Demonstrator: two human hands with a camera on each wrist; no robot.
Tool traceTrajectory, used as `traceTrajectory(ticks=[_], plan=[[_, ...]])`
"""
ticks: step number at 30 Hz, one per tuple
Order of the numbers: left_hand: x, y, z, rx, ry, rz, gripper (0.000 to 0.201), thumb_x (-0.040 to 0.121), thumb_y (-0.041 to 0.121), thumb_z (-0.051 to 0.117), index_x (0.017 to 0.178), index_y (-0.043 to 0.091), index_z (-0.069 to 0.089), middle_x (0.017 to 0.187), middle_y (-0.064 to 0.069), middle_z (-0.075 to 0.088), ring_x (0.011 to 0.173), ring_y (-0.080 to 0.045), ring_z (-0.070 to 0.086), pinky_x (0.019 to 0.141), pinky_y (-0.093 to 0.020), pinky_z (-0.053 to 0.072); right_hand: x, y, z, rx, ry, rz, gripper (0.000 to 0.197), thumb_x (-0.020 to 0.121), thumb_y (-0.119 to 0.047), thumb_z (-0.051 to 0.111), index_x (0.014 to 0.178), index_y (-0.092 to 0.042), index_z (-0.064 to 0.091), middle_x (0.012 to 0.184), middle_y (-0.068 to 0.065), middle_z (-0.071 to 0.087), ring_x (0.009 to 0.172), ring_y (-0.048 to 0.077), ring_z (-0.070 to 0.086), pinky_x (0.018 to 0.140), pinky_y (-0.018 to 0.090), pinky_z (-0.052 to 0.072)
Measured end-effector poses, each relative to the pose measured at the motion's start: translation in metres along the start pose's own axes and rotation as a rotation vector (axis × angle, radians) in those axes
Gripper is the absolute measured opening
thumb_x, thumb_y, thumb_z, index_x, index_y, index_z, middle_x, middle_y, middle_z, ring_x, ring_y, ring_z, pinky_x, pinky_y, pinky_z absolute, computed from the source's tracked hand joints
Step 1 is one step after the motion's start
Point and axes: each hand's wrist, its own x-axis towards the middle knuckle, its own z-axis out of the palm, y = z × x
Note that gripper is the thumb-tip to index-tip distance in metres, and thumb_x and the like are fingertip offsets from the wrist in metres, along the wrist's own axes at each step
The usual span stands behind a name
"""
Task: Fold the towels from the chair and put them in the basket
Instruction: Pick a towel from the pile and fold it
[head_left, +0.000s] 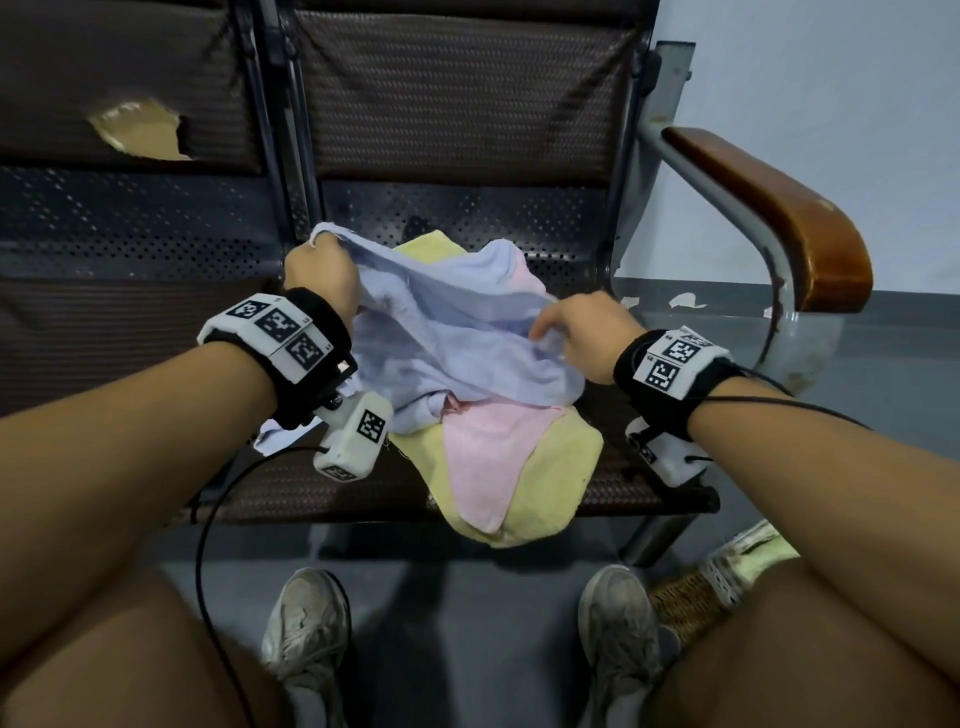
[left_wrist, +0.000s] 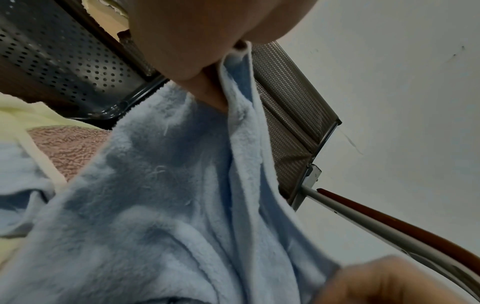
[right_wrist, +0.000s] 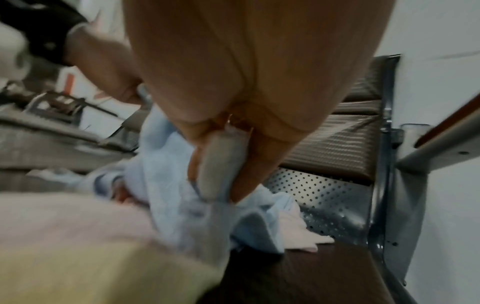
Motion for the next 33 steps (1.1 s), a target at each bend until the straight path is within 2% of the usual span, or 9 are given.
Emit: traceTrajectory(ticks=[3, 7, 10, 12, 16, 19, 24, 27, 33], plan=[[0.001, -0.002, -0.001, -0.004, -0.011, 0.025, 0.025, 0.093, 0.025, 0.04, 0.074, 0.019, 0.056, 0.087, -0.008, 0.061, 0.092, -0.031, 0.063, 0.091, -0.05, 0.055, -0.009, -0.013, 0.016, -0.051, -0.216, -0.046, 0.023, 0.088, -0.025, 0.053, 0.092, -0.028, 0.076, 0.091, -0.005, 0.073, 0.084, 0.02, 0.068, 0.082, 0.035, 0.057], [0.001, -0.003, -0.005, -0.003, -0.065, 0.028, 0.023, 0.086, 0.026, 0.049, 0.066, 0.017, 0.055, 0.079, -0.009, 0.056, 0.081, -0.025, 0.054, 0.073, -0.039, 0.047, -0.011, -0.016, 0.037, -0.276, -0.201, -0.023, 0.044, 0.082, -0.064, 0.055, 0.072, -0.022, 0.062, 0.07, -0.002, 0.061, 0.065, 0.021, 0.059, 0.055, 0.028, 0.045], [0.002, -0.003, -0.008, -0.004, -0.106, 0.038, 0.016, 0.078, 0.021, 0.06, 0.068, 0.012, 0.052, 0.078, -0.014, 0.048, 0.074, -0.023, 0.048, 0.066, -0.038, 0.044, -0.006, -0.012, 0.036, -0.297, -0.188, 0.051, 0.02, 0.09, -0.036, 0.056, 0.092, -0.019, 0.066, 0.091, 0.005, 0.067, 0.081, 0.028, 0.064, 0.066, 0.031, 0.047], [0.004, -0.004, -0.01, 0.035, -0.115, 0.047, 0.018, 0.075, 0.013, 0.065, 0.066, 0.014, 0.05, 0.073, -0.012, 0.05, 0.071, -0.022, 0.052, 0.063, -0.038, 0.049, -0.005, -0.005, 0.032, -0.201, -0.165, 0.121, 0.022, 0.093, -0.022, 0.05, 0.103, -0.017, 0.069, 0.094, 0.01, 0.067, 0.083, 0.031, 0.062, 0.07, 0.032, 0.047], [0.013, -0.013, -0.015, 0.16, -0.13, 0.061, 0.025, 0.082, -0.002, 0.049, 0.066, 0.017, 0.048, 0.079, -0.015, 0.053, 0.074, -0.027, 0.054, 0.061, -0.04, 0.05, -0.001, 0.011, 0.017, 0.179, 0.087, 0.234, 0.025, 0.098, -0.015, 0.04, 0.083, -0.006, 0.058, 0.097, 0.022, 0.065, 0.086, 0.033, 0.06, 0.072, 0.032, 0.04], [0.017, -0.017, -0.015, 0.107, -0.158, -0.033, 0.034, 0.089, -0.008, 0.038, 0.083, 0.019, 0.059, 0.102, -0.017, 0.063, 0.084, -0.031, 0.068, 0.062, -0.039, 0.062, 0.005, 0.019, 0.006, 0.478, 0.218, 0.279, 0.033, 0.101, -0.021, 0.036, 0.072, -0.01, 0.048, 0.09, 0.021, 0.057, 0.085, 0.031, 0.052, 0.075, 0.036, 0.039], [0.027, -0.015, -0.024, 0.153, -0.128, -0.07, 0.04, 0.093, -0.002, 0.035, 0.083, 0.013, 0.071, 0.067, -0.014, 0.062, 0.033, -0.016, 0.057, 0.037, -0.02, 0.047, 0.01, 0.031, 0.0, 0.36, 0.111, 0.145, 0.046, 0.081, -0.068, 0.062, 0.082, -0.023, 0.066, 0.079, -0.006, 0.067, 0.074, 0.016, 0.062, 0.067, 0.035, 0.051], [0.034, -0.013, -0.037, 0.152, -0.118, -0.074, 0.041, 0.089, -0.003, 0.038, 0.087, 0.01, 0.076, 0.061, -0.013, 0.062, 0.031, -0.015, 0.054, 0.038, -0.018, 0.045, 0.014, 0.038, 0.001, 0.337, 0.144, 0.042, 0.049, 0.096, -0.053, 0.054, 0.063, -0.016, 0.057, 0.058, -0.004, 0.056, 0.061, 0.02, 0.054, 0.059, 0.033, 0.041], [0.028, -0.001, -0.048, -0.048, -0.224, -0.117, 0.022, 0.095, -0.001, 0.045, 0.09, 0.007, 0.065, 0.061, 0.0, 0.072, 0.057, -0.009, 0.071, 0.054, -0.019, 0.055, 0.013, 0.028, 0.008, 0.289, 0.1, -0.095, 0.024, 0.098, -0.038, 0.056, 0.083, -0.028, 0.072, 0.079, -0.011, 0.069, 0.072, 0.007, 0.061, 0.072, 0.03, 0.046]])
